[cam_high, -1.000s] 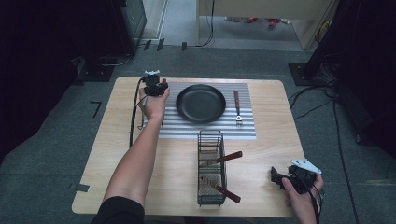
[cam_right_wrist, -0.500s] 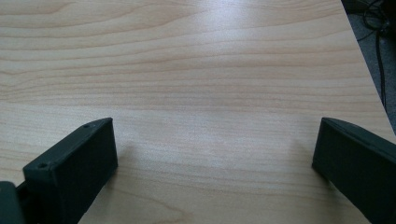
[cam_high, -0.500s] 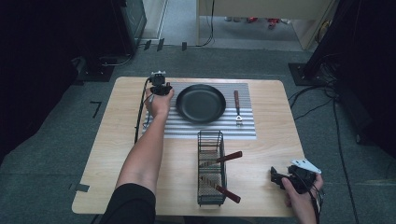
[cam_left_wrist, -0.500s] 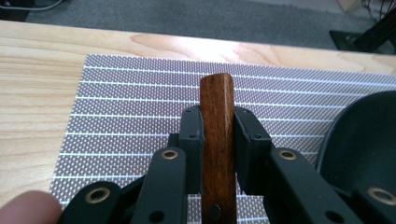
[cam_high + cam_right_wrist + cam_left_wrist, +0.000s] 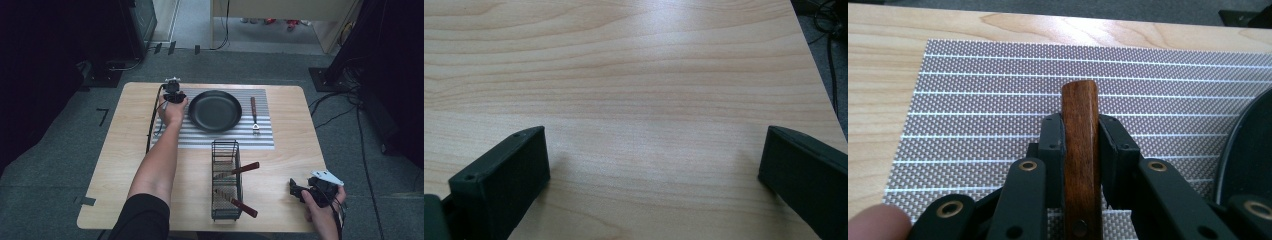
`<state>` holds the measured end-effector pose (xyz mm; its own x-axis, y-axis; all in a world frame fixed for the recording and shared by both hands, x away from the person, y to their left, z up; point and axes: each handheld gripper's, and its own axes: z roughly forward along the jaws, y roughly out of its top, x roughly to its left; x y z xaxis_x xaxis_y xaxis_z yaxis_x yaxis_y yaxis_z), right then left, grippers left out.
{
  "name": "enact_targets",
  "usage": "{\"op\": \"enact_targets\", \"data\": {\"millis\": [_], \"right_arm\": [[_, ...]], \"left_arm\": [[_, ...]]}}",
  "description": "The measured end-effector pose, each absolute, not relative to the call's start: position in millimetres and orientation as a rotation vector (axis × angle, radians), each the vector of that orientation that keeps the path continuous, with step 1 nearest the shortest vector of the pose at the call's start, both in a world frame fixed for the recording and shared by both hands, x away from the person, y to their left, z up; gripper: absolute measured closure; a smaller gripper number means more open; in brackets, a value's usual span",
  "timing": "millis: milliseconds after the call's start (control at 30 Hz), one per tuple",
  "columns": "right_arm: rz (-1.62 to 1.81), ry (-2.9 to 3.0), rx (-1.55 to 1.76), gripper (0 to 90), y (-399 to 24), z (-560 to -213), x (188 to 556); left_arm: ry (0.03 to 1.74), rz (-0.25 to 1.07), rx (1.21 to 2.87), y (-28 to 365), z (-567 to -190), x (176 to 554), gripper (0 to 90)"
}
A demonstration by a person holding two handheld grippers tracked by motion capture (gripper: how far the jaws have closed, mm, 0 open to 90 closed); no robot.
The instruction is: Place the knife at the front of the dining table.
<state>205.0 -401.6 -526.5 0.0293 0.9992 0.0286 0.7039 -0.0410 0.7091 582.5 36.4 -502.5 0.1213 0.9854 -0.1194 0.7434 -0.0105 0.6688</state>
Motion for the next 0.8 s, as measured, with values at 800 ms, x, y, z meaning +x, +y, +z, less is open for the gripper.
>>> {"op": "enact_targets", "data": {"millis": [800], "right_arm": [[0.750, 1.730, 1.795, 0.0, -402, -527, 205]], "left_arm": [[1.629, 0.347, 1.822, 67, -474, 554, 68.2]]}}
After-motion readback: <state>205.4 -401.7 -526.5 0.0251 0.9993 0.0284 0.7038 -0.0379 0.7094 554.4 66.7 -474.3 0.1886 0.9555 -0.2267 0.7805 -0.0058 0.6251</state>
